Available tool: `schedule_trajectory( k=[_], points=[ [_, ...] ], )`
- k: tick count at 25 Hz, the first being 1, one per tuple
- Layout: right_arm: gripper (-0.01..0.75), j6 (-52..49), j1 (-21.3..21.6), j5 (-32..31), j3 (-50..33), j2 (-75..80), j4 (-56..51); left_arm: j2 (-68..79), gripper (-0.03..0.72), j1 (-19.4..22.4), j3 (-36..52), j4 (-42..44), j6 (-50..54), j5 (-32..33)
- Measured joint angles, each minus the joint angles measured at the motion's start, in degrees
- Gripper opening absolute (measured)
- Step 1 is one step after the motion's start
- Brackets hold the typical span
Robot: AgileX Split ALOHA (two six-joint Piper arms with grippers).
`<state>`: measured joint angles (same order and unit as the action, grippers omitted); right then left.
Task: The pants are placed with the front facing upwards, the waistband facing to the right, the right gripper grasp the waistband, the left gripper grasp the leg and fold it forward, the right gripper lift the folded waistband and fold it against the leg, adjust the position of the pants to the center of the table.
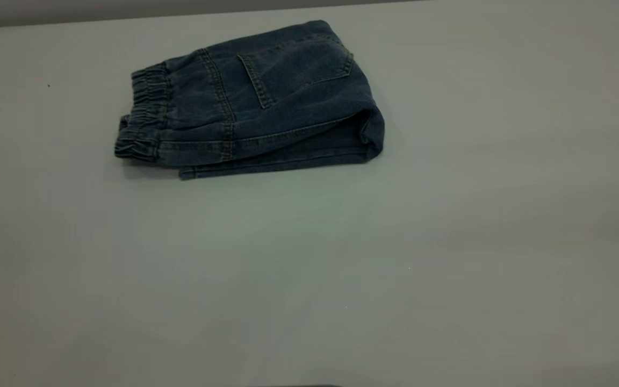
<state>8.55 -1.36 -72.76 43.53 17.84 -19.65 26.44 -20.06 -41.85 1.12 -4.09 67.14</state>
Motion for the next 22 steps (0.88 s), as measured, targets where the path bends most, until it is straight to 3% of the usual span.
schedule_trajectory(
  k=[10, 22],
  points=[
    [0.575, 1.86, 0.0, 5.36, -14.08, -7.96, 5.94, -6.75, 0.577, 0.0, 9.0, 0.0, -0.17, 0.0],
    [0.575, 1.94, 0.0, 6.75, -16.23, -18.23, 6.83, -9.08, 0.577, 0.0, 13.59, -1.12, 0.09, -2.53]
  ],
)
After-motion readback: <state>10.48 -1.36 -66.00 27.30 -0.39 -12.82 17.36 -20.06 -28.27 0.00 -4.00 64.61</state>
